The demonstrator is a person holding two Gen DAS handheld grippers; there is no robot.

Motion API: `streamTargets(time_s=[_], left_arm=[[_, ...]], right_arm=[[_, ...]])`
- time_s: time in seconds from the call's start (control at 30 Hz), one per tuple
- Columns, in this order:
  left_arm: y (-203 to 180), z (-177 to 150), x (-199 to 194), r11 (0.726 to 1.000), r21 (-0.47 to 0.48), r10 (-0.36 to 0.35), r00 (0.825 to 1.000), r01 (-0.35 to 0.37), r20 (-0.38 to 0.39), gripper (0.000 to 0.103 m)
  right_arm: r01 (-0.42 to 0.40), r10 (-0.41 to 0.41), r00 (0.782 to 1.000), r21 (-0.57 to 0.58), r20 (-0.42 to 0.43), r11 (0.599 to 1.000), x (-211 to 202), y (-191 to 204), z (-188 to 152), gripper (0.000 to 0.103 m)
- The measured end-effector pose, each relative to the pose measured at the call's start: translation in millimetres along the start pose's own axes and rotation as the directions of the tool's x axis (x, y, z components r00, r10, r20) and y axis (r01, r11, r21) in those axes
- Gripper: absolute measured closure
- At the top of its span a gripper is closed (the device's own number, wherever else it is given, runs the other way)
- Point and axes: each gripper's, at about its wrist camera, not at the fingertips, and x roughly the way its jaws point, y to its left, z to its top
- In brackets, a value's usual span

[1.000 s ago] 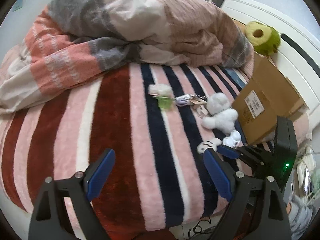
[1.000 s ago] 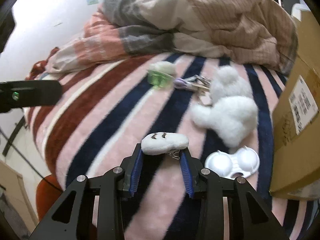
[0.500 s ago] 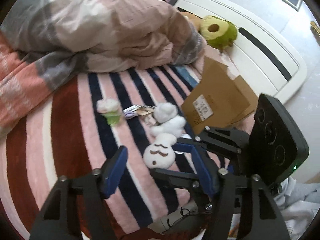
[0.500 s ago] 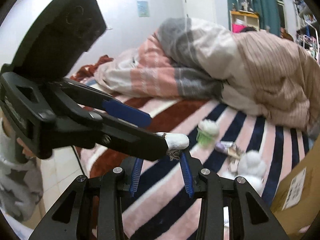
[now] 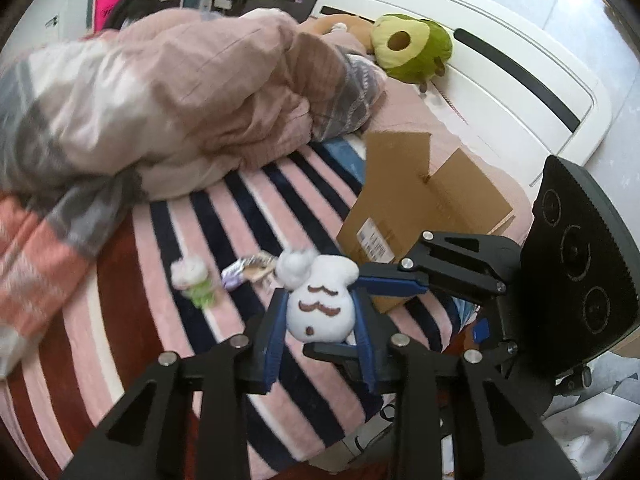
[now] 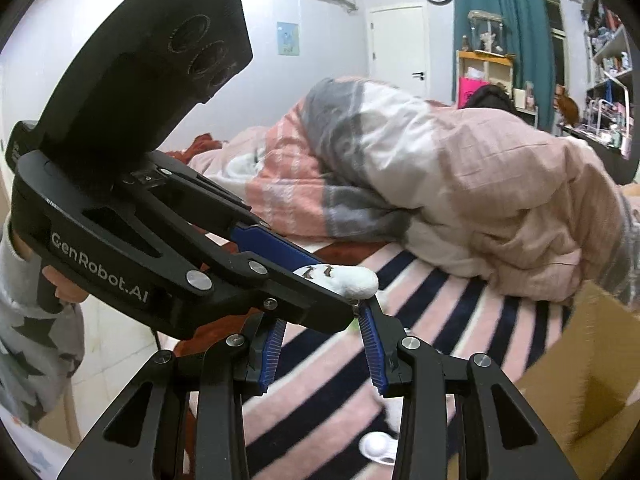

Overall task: Organize objects
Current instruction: 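Carry the white plush keychain into the cardboard box and release it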

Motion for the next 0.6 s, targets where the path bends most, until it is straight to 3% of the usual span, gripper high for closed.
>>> streamTargets(time_s=[0.27,0.6], left_arm=[[-51,50,20,0.996,0.091,-0.006,1.000,0.007,-0.010,0.074],[-110,100,74,0.985,0.165,-0.042,0.997,0.052,-0.063,0.075]], right_arm=[[0.089,-0.089,0.996,0.040,-0.009,0.995,-38,-48,5,0.071],[0.194,-0.183,0.978,0.121,-0.099,0.973,-75,-113,-11,0.071]])
